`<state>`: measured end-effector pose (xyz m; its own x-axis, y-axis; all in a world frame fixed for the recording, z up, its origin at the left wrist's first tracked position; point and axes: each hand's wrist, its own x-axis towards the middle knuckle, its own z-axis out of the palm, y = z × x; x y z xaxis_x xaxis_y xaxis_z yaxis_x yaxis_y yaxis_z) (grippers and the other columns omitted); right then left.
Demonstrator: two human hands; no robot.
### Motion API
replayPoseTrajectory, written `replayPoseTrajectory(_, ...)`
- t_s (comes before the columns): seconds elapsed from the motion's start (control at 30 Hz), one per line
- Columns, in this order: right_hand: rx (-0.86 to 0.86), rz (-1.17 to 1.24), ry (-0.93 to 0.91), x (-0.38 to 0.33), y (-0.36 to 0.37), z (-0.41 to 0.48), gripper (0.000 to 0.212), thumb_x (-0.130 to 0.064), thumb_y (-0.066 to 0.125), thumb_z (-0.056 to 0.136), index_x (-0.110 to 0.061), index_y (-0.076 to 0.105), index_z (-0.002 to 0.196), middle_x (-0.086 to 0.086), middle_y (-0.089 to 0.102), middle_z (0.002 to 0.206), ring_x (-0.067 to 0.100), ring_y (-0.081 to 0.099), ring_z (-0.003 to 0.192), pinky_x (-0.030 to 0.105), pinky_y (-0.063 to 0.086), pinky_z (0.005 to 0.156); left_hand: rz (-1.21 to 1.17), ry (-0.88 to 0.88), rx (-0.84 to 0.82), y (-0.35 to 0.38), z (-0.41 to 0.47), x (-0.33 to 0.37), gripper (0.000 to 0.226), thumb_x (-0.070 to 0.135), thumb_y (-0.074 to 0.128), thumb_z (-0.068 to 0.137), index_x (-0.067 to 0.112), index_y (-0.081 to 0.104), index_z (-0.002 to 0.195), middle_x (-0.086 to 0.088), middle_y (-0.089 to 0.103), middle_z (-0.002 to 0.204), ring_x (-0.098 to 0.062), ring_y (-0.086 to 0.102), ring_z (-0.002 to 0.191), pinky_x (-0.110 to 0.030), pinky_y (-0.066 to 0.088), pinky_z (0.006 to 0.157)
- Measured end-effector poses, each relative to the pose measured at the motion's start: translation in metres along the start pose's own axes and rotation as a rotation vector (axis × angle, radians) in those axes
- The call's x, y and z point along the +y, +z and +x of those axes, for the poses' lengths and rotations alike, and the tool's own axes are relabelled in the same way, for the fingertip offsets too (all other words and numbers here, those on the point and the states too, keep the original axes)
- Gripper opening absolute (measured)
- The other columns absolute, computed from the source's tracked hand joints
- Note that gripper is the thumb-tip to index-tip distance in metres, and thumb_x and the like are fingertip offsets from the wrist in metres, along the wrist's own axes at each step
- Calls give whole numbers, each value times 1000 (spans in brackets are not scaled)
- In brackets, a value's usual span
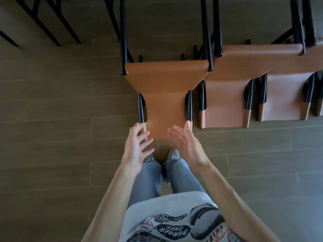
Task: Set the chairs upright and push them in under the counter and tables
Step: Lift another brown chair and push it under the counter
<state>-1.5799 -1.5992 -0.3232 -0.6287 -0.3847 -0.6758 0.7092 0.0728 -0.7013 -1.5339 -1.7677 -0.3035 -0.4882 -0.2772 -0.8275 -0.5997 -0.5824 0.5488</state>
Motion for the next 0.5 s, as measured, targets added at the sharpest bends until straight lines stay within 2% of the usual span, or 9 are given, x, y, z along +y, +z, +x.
replayPoseTrajectory(0.17, 15, 66, 39, 78, -21, 72, 91, -82, 34, 79, -18, 41, 143, -6, 57, 136, 5, 54, 122, 32, 39, 106, 29, -28, 9, -1, 91, -65, 48, 52, 40, 97, 30, 51, 138, -2, 58, 132, -23, 59, 115, -49, 47, 96)
replayPoseTrajectory(0.3, 51, 123, 72, 153, -35, 140, 88, -80, 32, 81, -18, 40, 144, -4, 55, 138, 9, 53, 124, 39, 36, 110, 7, -60, 24, -10, 181, -129, 43, 50, 42, 97, 30, 53, 134, -2, 60, 130, -22, 60, 114, -47, 48, 94)
replayPoseTrajectory(0.5, 81, 288, 152, 271, -61, 245, 80, -71, 30, 87, -13, 46, 140, 0, 59, 134, 13, 55, 123, 41, 34, 112, -104, -164, 73, -30, 313, -227, 45, 52, 43, 96, 28, 56, 131, -4, 62, 126, -24, 63, 111, -48, 49, 96)
